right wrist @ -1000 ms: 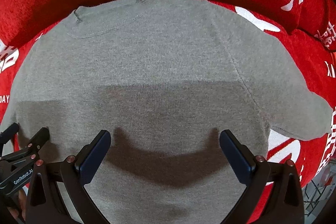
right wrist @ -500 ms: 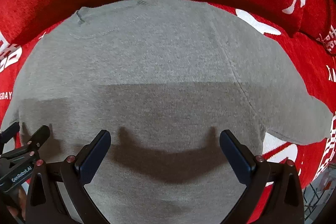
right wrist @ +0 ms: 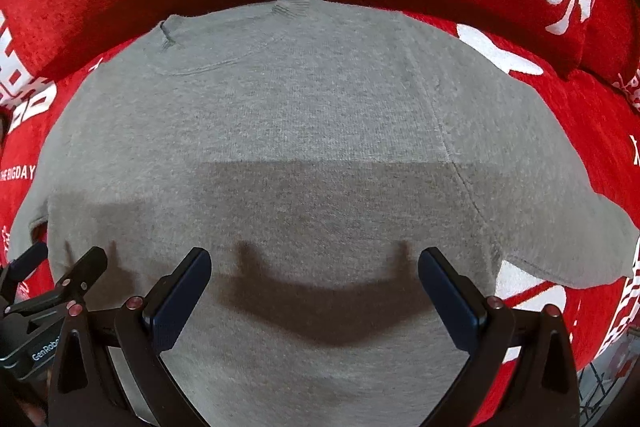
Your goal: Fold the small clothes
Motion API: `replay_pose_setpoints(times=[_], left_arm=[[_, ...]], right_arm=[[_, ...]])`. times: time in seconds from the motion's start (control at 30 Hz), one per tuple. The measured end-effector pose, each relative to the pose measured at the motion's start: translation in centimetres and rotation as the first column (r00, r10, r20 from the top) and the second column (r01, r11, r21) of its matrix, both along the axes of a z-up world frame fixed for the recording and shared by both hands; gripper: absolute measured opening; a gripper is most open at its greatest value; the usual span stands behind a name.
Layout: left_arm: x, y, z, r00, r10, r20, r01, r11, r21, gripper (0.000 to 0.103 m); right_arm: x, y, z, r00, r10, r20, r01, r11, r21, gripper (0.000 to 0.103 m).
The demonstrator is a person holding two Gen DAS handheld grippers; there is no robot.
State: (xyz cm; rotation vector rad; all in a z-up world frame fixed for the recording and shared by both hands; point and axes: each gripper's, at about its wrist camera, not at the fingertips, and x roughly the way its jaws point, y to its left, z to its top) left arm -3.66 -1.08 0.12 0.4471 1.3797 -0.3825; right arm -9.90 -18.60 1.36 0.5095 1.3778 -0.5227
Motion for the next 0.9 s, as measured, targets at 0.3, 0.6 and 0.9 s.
replay_pose_setpoints(times=[0.3,0.6,0.9], left_arm=[[1.8,5.2,0.8,0.993,0.107,-0.042,-0.111,0.986,-0.127,0.103],[6.6,21.7,0.0,0.879,0.466,-0.102,-0.477,0.847,-0.236,0.103],[9.7,30.5,-5.4,0.705,0.639,-0.308,-0.709,0.620,-0.336,0.103]], right_arm=[[-0.4,2.4,1.2,0.999,0.043,-0.016,-0.043,0.999,-0.012,0.103],[2.6,10.3,1.5,0.988,0.149,0.034,-0.150,0.987,0.050,0.103],[5.3,17.2,1.1,0.979,0.199,0.042,-0.202,0.976,0.085,0.103]])
